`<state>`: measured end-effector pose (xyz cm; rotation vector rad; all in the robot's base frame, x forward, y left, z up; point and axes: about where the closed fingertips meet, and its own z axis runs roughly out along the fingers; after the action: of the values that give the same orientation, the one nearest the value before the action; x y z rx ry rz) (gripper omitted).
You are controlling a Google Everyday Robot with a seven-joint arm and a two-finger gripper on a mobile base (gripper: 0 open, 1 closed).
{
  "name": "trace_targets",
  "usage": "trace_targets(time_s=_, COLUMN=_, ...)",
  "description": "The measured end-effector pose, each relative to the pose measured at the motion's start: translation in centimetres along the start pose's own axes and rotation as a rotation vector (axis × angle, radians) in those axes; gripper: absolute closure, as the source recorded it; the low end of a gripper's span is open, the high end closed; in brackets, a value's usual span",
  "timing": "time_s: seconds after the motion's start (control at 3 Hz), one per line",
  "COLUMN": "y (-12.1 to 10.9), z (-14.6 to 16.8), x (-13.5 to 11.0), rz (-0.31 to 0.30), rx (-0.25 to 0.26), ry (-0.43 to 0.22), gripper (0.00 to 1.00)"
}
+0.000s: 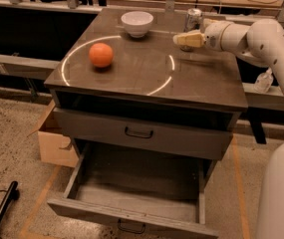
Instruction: Place redbull can into middle drawer
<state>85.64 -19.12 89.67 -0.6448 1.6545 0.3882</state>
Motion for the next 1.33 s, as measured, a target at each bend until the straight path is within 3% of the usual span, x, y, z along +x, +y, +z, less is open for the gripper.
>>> trace_targets(time_s=0.33, y=-0.3, z=0.9, x=-0.4, rz=-0.016, rx=-0.007, ry=-0.023, gripper=0.49)
trace_targets(time_s=0.67, y=0.0, z=1.3, x=-0.6, rz=-0.028, rx=-0.019, ry=-0.030, gripper=0.72)
trace_targets(time_s=1.0, y=0.3, z=-2.4, x=-2.8, rz=-0.017, rx=-0.056, ry=-0.035, gripper=0.95)
trace_targets(time_s=1.33, y=1.8, z=-7.8, x=-5.4, rz=0.010, rx=-0.099, ry=-0.017, gripper=1.00)
